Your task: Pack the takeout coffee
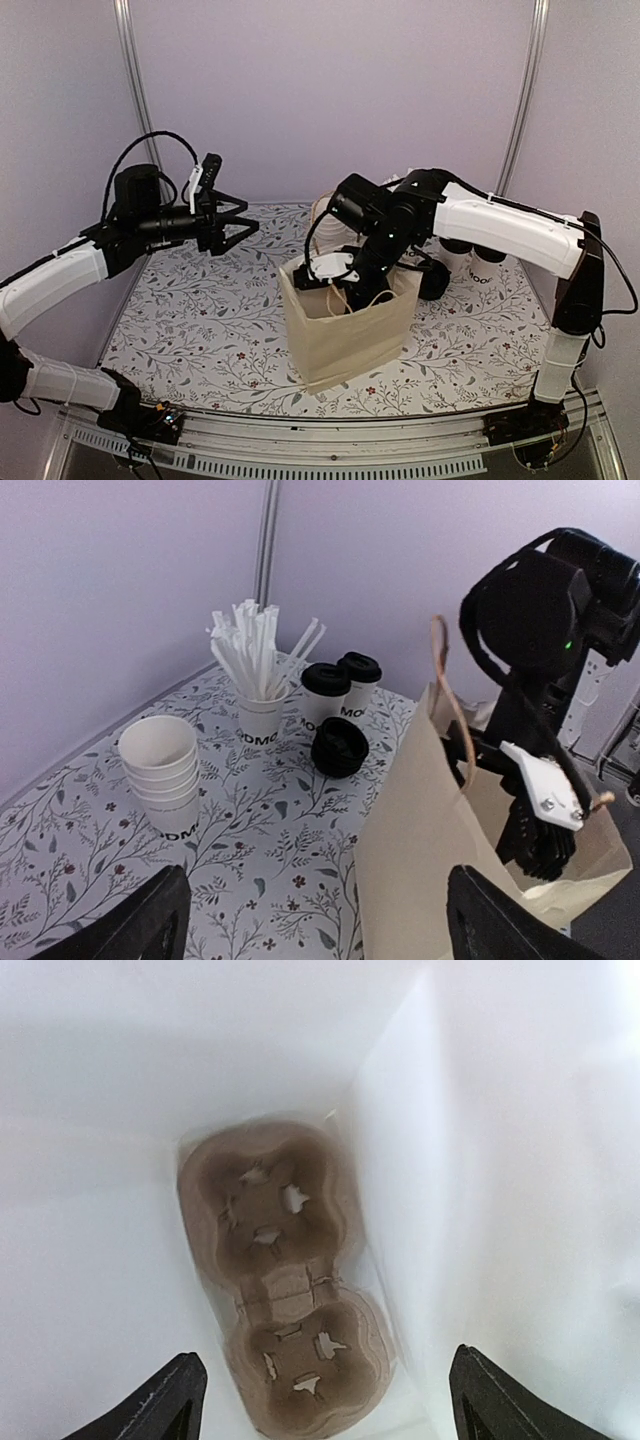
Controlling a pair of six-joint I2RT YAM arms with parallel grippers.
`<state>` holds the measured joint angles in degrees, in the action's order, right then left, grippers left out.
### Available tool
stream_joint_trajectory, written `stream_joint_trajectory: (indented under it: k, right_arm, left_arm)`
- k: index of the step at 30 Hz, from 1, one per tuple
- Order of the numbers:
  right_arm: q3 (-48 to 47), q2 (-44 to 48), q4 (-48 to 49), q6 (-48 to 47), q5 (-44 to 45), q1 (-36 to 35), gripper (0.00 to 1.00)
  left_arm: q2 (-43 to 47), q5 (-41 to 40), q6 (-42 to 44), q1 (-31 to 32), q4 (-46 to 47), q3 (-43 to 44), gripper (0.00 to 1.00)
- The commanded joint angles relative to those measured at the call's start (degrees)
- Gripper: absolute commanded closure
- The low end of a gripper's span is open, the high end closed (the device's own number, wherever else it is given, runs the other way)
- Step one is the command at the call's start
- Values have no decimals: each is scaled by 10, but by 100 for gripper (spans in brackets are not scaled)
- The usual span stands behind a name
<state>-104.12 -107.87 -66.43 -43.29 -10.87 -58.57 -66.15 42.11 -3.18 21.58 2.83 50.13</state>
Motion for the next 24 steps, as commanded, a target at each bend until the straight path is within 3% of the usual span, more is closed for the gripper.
stream_joint_trajectory:
  k: [1, 20, 24]
  right_arm:
    - [-36, 34, -21, -2, -1, -2, 12]
    - [-110, 108, -14, -24, -9, -1, 9]
    - [-113, 138, -8, -22, -2, -1, 9]
  left_arm:
    - [-24, -53, 29, 75, -99, 86, 9]
    - [-170, -143, 57, 228, -280, 252, 9]
    - [-186, -157, 57, 236, -289, 268, 15]
